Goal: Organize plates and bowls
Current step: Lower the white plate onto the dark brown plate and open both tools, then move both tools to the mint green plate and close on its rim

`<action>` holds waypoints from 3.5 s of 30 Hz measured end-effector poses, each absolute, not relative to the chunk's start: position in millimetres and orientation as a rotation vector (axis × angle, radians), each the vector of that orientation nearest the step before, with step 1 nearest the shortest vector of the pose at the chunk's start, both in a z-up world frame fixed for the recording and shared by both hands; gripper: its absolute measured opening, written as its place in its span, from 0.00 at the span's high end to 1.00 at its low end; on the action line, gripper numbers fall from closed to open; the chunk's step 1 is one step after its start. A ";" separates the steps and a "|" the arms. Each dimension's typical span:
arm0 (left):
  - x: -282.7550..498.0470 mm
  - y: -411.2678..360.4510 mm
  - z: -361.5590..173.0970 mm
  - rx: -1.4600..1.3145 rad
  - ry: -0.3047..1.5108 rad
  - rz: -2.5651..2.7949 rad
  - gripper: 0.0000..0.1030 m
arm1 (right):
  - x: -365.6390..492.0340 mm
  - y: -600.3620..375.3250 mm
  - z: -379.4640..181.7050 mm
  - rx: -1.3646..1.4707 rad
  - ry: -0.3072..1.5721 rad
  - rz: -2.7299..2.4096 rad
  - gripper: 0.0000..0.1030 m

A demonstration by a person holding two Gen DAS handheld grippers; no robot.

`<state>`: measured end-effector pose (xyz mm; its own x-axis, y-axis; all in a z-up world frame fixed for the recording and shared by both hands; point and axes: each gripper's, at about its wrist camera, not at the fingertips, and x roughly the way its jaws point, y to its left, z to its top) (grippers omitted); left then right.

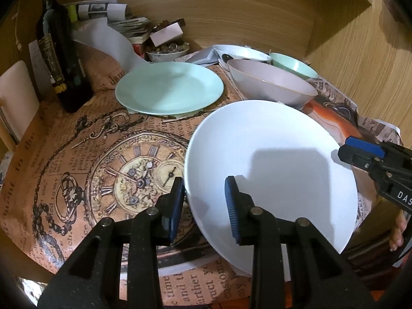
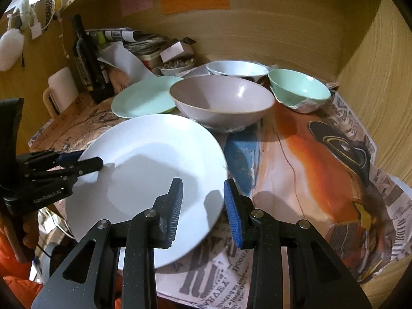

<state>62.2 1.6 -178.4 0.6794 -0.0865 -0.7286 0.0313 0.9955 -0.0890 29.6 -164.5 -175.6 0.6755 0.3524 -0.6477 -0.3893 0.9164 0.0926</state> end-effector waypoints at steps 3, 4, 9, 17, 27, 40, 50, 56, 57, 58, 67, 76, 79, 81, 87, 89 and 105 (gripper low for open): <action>60.3 8.9 -170.9 -0.084 0.804 -0.064 0.67 | 30.7 -161.9 -169.8 -0.043 0.702 0.431 0.70; 59.7 10.8 -167.8 -0.084 0.797 -0.062 0.65 | 30.4 -160.8 -167.9 -0.038 0.695 0.434 0.70; 54.4 25.5 -142.1 -0.083 0.714 -0.033 0.53 | 33.5 -155.9 -153.7 -0.013 0.653 0.457 0.70; 49.1 53.2 -99.0 -0.087 0.583 0.011 0.40 | 52.0 -153.3 -124.1 0.039 0.592 0.469 0.70; 59.2 90.3 -61.5 -0.067 0.488 0.026 0.23 | 76.4 -139.8 -89.9 0.065 0.526 0.466 0.65; 122.0 133.7 -73.9 -0.117 0.578 0.019 0.06 | 132.2 -97.6 -68.2 -0.001 0.544 0.472 0.42; 176.0 144.8 -112.0 -0.119 0.724 0.003 0.06 | 199.8 -63.2 -94.0 -0.074 0.695 0.476 0.42; 203.7 145.4 -136.2 -0.126 0.811 -0.022 0.06 | 230.5 -47.1 -114.7 -0.146 0.796 0.464 0.42; 207.4 145.1 -140.9 -0.125 0.824 -0.026 0.06 | 235.7 -44.4 -118.4 -0.157 0.817 0.470 0.42; 209.9 144.5 -144.2 -0.123 0.832 -0.029 0.06 | 239.7 -42.4 -120.6 -0.165 0.832 0.475 0.43; 223.9 143.9 -168.4 -0.122 0.901 -0.059 0.16 | 284.2 -32.5 -152.8 -0.188 1.014 0.503 0.58; 231.9 141.1 -187.0 -0.134 0.987 -0.108 0.49 | 307.0 -25.9 -177.5 -0.214 1.120 0.489 0.65; 233.5 140.6 -193.3 -0.150 1.013 -0.132 0.57 | 312.7 -23.2 -184.5 -0.223 1.146 0.487 0.68; 233.2 139.0 -195.1 -0.149 1.012 -0.135 0.59 | 314.9 -22.4 -189.2 -0.227 1.166 0.491 0.70; 235.5 131.8 -198.7 -0.172 1.029 -0.194 0.68 | 315.9 -18.1 -194.8 -0.228 1.183 0.511 0.74; 237.1 127.4 -199.5 -0.171 1.034 -0.211 0.70 | 313.6 -18.9 -195.0 -0.228 1.186 0.517 0.74; 231.4 130.4 -197.3 -0.176 1.011 -0.163 0.71 | 289.7 -10.5 -189.0 -0.277 1.090 0.510 0.77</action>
<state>231.4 130.4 -197.3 0.5212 -0.2162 -0.8256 0.0538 0.9738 -0.2210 289.7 -10.5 -189.0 0.3633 0.2571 -0.8955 -0.5223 0.8521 0.0327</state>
